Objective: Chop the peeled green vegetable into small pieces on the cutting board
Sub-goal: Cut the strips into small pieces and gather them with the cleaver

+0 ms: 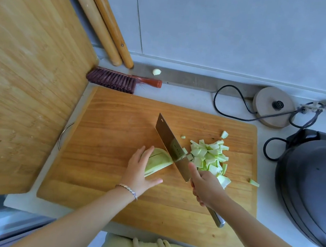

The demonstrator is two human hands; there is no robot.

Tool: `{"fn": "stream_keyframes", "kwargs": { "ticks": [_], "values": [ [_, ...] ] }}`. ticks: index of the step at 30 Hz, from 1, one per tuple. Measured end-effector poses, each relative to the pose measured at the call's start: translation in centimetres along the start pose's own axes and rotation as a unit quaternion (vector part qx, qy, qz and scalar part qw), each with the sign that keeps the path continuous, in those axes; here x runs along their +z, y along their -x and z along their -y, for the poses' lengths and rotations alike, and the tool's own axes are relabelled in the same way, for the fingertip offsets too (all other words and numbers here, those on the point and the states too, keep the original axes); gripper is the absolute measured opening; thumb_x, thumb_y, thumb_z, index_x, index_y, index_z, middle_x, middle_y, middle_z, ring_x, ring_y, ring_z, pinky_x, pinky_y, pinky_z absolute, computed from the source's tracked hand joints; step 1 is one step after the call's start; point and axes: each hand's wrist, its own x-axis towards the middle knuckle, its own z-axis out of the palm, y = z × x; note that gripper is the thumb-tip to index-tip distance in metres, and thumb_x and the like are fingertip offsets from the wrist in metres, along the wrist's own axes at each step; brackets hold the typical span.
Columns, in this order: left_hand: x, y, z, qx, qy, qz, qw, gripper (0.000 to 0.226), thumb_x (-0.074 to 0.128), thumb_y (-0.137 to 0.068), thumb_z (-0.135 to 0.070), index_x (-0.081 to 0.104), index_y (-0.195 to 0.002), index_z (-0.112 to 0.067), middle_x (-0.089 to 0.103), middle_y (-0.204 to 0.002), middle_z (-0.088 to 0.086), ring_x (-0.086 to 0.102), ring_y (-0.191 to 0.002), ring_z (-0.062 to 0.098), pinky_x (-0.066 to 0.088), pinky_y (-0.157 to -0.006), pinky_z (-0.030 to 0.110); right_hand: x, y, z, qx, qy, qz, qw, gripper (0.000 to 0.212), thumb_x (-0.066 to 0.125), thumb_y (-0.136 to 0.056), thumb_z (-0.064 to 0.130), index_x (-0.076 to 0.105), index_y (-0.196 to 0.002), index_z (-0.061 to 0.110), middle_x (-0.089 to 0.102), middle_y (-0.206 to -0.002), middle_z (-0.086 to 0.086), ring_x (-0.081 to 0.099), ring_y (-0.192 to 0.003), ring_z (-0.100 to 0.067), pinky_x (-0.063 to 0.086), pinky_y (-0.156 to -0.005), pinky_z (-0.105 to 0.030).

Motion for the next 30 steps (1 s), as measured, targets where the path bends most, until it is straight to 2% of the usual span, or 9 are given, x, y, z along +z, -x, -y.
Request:
{"fn": "stream_keyframes", "kwargs": {
  "ticks": [4, 8, 14, 16, 19, 25, 28, 30],
  "values": [
    [1.3, -0.5, -0.5, -0.019, 0.031, -0.099, 0.994, 0.069, 0.07, -0.077, -0.033, 0.038, -0.137, -0.022, 0.028, -0.148, 0.005, 0.022, -0.138, 0.022, 0.023, -0.112, 0.034, 0.6, -0.2, -0.3, -0.017, 0.031, -0.001, 0.999, 0.053, 0.03, -0.092, 0.059, 0.037, -0.067, 0.012, 0.035, -0.05, 0.0, 0.03, -0.041, -0.015, 0.032, -0.048, -0.027],
    [1.8, -1.1, -1.1, -0.014, 0.009, -0.114, 0.993, 0.063, 0.067, -0.08, -0.031, 0.042, -0.135, -0.016, 0.036, -0.143, 0.009, 0.03, -0.134, 0.024, 0.026, -0.11, 0.033, 0.8, -0.4, -0.4, -0.029, 0.053, -0.008, 0.998, 0.052, 0.03, -0.092, 0.059, 0.035, -0.066, 0.015, 0.032, -0.052, 0.001, 0.028, -0.045, -0.014, 0.028, -0.054, -0.03],
    [1.9, -1.1, -1.0, -0.004, -0.014, -0.115, 0.993, 0.06, 0.068, -0.08, -0.029, 0.044, -0.133, -0.014, 0.04, -0.14, 0.011, 0.035, -0.129, 0.026, 0.03, -0.107, 0.032, 0.7, -0.5, -0.4, -0.025, 0.056, -0.003, 0.998, 0.053, 0.03, -0.091, 0.06, 0.034, -0.065, 0.014, 0.033, -0.052, 0.001, 0.028, -0.043, -0.014, 0.03, -0.052, -0.029],
    [2.0, -1.1, -0.9, -0.001, -0.011, -0.123, 0.992, 0.059, 0.069, -0.079, -0.027, 0.046, -0.132, -0.014, 0.042, -0.138, 0.012, 0.037, -0.128, 0.027, 0.031, -0.105, 0.032, 0.4, -0.4, -0.3, -0.014, 0.032, 0.001, 0.999, 0.053, 0.031, -0.091, 0.06, 0.036, -0.066, 0.013, 0.034, -0.049, 0.002, 0.029, -0.04, -0.013, 0.03, -0.047, -0.026],
    [2.2, -1.3, -1.2, -0.003, 0.003, -0.119, 0.993, 0.058, 0.066, -0.081, -0.027, 0.044, -0.132, -0.014, 0.039, -0.139, 0.01, 0.034, -0.129, 0.025, 0.029, -0.106, 0.03, -0.6, 0.0, 0.0, -0.01, -0.008, -0.007, 1.0, 0.052, 0.033, -0.092, 0.057, 0.037, -0.064, 0.013, 0.035, -0.046, 0.004, 0.028, -0.036, -0.011, 0.027, -0.04, -0.022],
    [2.7, -1.8, -2.0, -0.001, 0.013, -0.108, 0.994, 0.06, 0.063, -0.083, -0.03, 0.039, -0.136, -0.016, 0.035, -0.143, 0.008, 0.03, -0.131, 0.024, 0.025, -0.108, 0.029, -3.2, 1.5, 1.3, -0.034, -0.027, -0.025, 0.999, 0.055, 0.032, -0.09, 0.059, 0.037, -0.059, 0.014, 0.035, -0.043, 0.004, 0.03, -0.037, -0.013, 0.028, -0.041, -0.024],
    [2.5, -1.7, -1.8, 0.006, -0.01, -0.094, 0.995, 0.062, 0.059, -0.085, -0.035, 0.034, -0.139, -0.02, 0.028, -0.147, 0.006, 0.026, -0.135, 0.022, 0.023, -0.111, 0.03, -3.4, 2.2, 1.6, -0.025, -0.005, -0.021, 0.999, 0.056, 0.031, -0.089, 0.061, 0.038, -0.062, 0.013, 0.037, -0.047, 0.002, 0.032, -0.038, -0.013, 0.03, -0.041, -0.023],
    [2.2, -1.6, -1.9, 0.011, -0.041, -0.102, 0.994, 0.066, 0.061, -0.082, -0.042, 0.034, -0.139, -0.022, 0.026, -0.15, 0.007, 0.028, -0.136, 0.023, 0.029, -0.111, 0.036, -3.1, 2.5, 1.7, -0.027, 0.019, -0.02, 0.999, 0.057, 0.03, -0.087, 0.063, 0.038, -0.063, 0.012, 0.039, -0.048, 0.0, 0.034, -0.038, -0.014, 0.032, -0.041, -0.023]
  ]
}}
